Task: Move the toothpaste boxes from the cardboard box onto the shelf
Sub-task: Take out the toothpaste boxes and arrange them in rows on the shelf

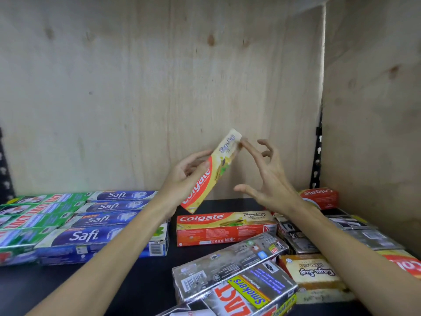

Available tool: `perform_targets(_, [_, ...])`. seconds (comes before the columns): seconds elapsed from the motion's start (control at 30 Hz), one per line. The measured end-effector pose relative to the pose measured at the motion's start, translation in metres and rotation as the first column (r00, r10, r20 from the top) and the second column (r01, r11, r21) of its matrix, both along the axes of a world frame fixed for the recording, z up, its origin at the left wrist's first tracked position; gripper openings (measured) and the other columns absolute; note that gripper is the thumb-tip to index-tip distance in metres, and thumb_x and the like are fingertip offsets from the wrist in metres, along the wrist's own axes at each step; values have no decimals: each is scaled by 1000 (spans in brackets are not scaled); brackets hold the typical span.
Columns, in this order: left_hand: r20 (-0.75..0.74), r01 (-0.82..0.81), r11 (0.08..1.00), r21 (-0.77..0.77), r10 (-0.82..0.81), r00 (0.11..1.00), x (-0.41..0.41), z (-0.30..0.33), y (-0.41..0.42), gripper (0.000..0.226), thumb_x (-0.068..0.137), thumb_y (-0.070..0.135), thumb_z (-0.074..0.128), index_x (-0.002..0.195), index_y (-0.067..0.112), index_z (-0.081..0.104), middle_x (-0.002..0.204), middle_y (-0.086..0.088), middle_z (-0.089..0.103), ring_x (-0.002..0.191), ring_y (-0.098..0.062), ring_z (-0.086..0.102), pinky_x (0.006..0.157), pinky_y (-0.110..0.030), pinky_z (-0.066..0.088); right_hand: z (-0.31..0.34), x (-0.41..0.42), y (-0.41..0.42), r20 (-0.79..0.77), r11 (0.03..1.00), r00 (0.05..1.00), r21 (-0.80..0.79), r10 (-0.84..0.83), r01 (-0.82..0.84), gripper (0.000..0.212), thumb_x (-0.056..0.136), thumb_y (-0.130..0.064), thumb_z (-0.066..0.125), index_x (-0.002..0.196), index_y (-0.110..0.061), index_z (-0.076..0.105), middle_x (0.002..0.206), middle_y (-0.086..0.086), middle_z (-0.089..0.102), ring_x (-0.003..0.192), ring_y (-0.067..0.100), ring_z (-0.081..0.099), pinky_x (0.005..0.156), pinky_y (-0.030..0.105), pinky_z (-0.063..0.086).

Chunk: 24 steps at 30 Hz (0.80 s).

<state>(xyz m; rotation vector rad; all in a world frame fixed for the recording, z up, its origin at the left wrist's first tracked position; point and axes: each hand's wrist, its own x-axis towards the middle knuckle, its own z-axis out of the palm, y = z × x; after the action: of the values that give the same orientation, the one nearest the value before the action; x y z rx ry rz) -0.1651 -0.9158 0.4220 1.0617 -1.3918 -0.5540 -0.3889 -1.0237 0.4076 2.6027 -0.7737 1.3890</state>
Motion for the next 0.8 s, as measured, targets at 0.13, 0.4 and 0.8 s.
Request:
perform_targets(0.13, [204, -25, 999, 29, 18, 979, 6, 1, 0, 25, 96, 38, 64, 120, 43, 71, 104, 3, 74, 91, -15, 74, 74, -29, 61, 3, 5, -7, 0, 997, 1000, -66, -30, 30, 105, 80, -44, 80, 160, -40, 13, 163, 6, 6, 138, 27, 34, 111, 48, 39])
perform_targets(0.4, [426, -85, 994, 69, 48, 904, 10, 2, -3, 27, 92, 41, 70, 118, 42, 71, 106, 16, 73, 94, -3, 71, 71, -24, 59, -7, 2, -13, -64, 991, 993, 96, 100, -94, 63, 83, -25, 81, 135, -26, 45, 123, -6, 53, 107, 5, 52, 91, 36, 51])
perform_targets(0.8, [846, -506, 861, 39, 241, 476, 48, -24, -26, 64, 68, 61, 82, 120, 30, 62, 122, 3, 65, 113, -20, 58, 98, -40, 45, -20, 15, -30, -276, 928, 947, 285, -162, 241, 66, 87, -47, 73, 140, -26, 39, 133, 2, 63, 122, 26, 57, 102, 42, 40])
